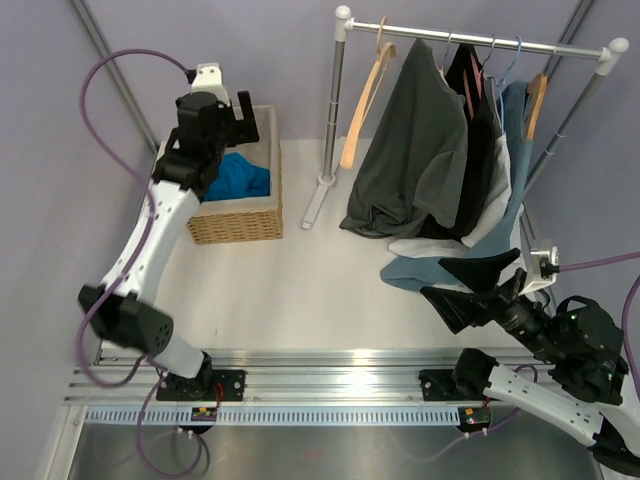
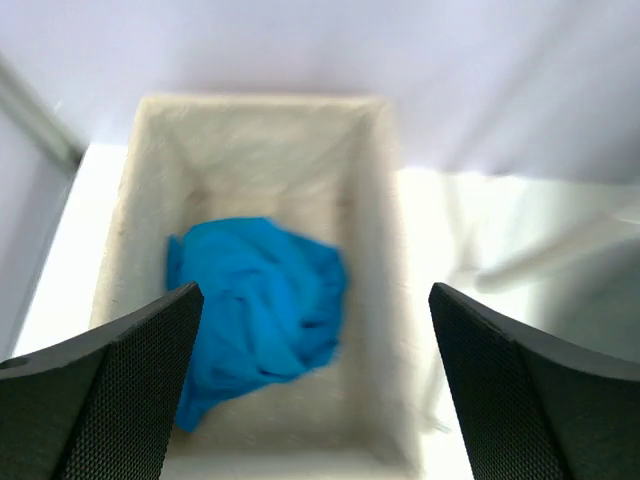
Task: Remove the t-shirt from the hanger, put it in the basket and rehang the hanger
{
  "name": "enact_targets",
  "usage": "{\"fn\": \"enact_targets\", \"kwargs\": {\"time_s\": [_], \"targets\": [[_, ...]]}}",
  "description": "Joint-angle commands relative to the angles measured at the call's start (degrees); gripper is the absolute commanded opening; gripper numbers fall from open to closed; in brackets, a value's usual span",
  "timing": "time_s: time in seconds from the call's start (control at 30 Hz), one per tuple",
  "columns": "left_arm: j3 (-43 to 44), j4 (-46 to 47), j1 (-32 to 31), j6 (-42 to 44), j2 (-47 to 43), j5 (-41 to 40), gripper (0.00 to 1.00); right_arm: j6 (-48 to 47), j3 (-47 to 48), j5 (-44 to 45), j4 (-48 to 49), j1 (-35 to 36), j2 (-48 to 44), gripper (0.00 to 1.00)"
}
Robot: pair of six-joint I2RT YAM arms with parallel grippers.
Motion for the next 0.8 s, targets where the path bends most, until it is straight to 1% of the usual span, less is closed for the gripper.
{"fn": "enact_targets", "kwargs": {"time_s": [0.0,0.03,0.07,0.1,0.17,0.2,0.23,0.27,0.33,0.37,0.4,0.5,0.6,0.7,0.77], "targets": [[-7.7,1.3,-5.2,-4.5,-12.2,2.4,0.96,5.4,1.7,9.3,-1.8,-0.1,3.1,1.0],[-10.2,2.1,-9.6,-4.9,-14.2,1.3,0.99,6.1,2.5,10.7,-3.2,-0.1,4.1,1.0],[-12.3,3.2,-12.2,-4.2,-17.3,-1.1,0.99,6.7,4.7,12.5,-6.4,-0.2,5.2,0.99],[-15.3,3.1,-17.5,-3.9,-18.2,-2.9,0.99,7.0,5.7,13.2,-7.7,-0.2,7.8,0.99],[-18.3,3.0,-22.2,-4.3,-21.7,-6.3,0.99,7.0,7.5,15.7,-9.4,-0.2,10.4,0.99],[-20.0,3.2,-26.0,-5.3,-23.1,-7.0,0.99,6.6,7.6,16.4,-9.9,-0.1,12.8,0.99],[-23.9,4.9,-27.7,-6.4,-24.5,-7.3,0.99,6.2,7.6,17.0,-9.8,-0.1,14.2,1.0],[-25.9,6.4,-31.1,-7.0,-27.5,-7.5,0.99,6.0,6.9,18.1,-9.0,-0.1,16.6,0.99],[-30.4,8.2,-34.4,-7.5,-29.9,-9.1,0.99,6.2,5.9,19.4,-8.0,-0.2,19.3,1.0],[-31.5,8.6,-35.9,-7.4,-31.1,-10.4,0.99,6.4,5.4,19.5,-7.3,-0.2,20.5,0.99],[-32.8,9.0,-38.9,-7.4,-33.4,-10.6,0.99,7.0,5.1,19.6,-6.1,-0.2,22.8,0.99],[-38.1,11.0,-43.5,-7.2,-37.6,-9.1,0.99,10.4,4.2,21.2,-3.9,-0.2,26.3,0.99],[-43.1,13.3,-46.8,-7.3,-39.8,-8.2,0.99,10.2,4.0,20.8,-2.3,-0.2,28.6,0.99],[-47.3,15.6,-48.7,-5.8,-42.1,-6.8,0.99,10.0,2.5,22.5,-0.4,-0.2,29.2,0.99],[-50.9,18.8,-49.2,-3.9,-44.1,-3.3,0.99,8.4,0.0,22.7,2.9,-0.2,29.0,1.0]]}}
